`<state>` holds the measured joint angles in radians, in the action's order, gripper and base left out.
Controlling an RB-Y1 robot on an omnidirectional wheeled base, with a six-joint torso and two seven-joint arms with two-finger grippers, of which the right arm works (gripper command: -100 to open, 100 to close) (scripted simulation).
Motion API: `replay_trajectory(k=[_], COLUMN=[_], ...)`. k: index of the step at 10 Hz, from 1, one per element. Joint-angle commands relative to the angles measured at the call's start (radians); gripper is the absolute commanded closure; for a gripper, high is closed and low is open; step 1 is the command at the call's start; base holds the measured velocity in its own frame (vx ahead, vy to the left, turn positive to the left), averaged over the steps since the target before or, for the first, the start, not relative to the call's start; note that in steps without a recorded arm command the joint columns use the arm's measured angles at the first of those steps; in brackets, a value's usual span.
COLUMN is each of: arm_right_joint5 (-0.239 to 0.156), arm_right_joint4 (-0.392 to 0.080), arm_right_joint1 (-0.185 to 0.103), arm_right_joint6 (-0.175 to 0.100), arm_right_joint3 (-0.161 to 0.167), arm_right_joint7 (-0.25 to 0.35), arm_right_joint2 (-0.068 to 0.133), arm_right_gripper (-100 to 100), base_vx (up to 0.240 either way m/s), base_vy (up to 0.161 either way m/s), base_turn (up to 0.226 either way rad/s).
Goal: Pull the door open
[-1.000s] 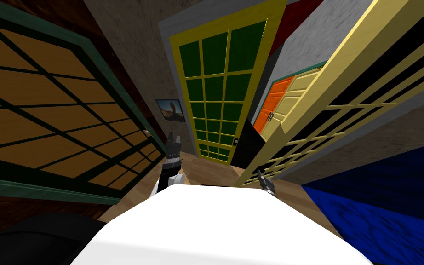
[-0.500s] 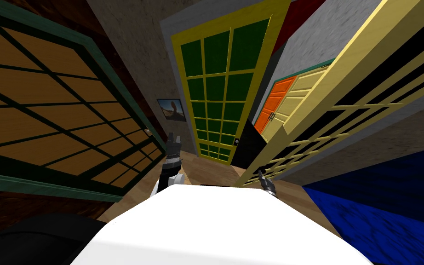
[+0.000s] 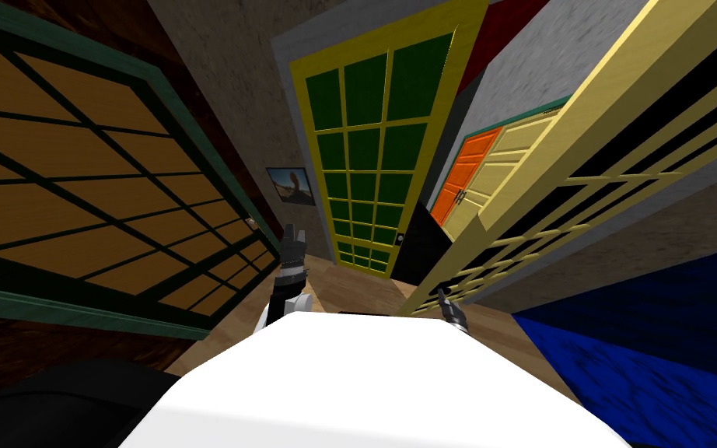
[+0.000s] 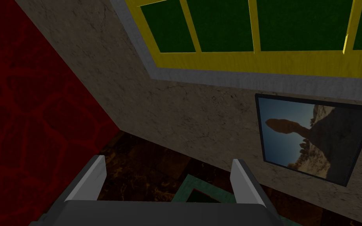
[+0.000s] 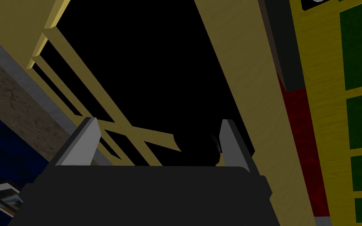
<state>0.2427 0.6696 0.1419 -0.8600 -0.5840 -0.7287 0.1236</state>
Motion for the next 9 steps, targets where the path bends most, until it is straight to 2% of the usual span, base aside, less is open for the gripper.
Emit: replay_trajectory(k=[1,2,3,9], arm_right_joint5=[-0.034,-0.034,-0.057,-0.057], arm_right_joint4=[0.01,0.01,0.019,0.019], arm_right_joint1=[0.007,0.007,0.017,0.017], arm_right_joint6=[0.0,0.0,-0.001,-0.001], arm_right_joint3=[-0.008,-0.008,0.007,0.007], arm_right_joint7=[0.043,0.043,0.088,0.088], arm_right_joint2=[0.029,0.029,0.034,0.034], arm_right_gripper=[100,100,100,100], base_vx=[-0.025,-0.02,-0.02,-0.003], base_vy=[-0.001,0.005,0.009,-0.004], base_turn=[0.061,0.021,0.059,0.002])
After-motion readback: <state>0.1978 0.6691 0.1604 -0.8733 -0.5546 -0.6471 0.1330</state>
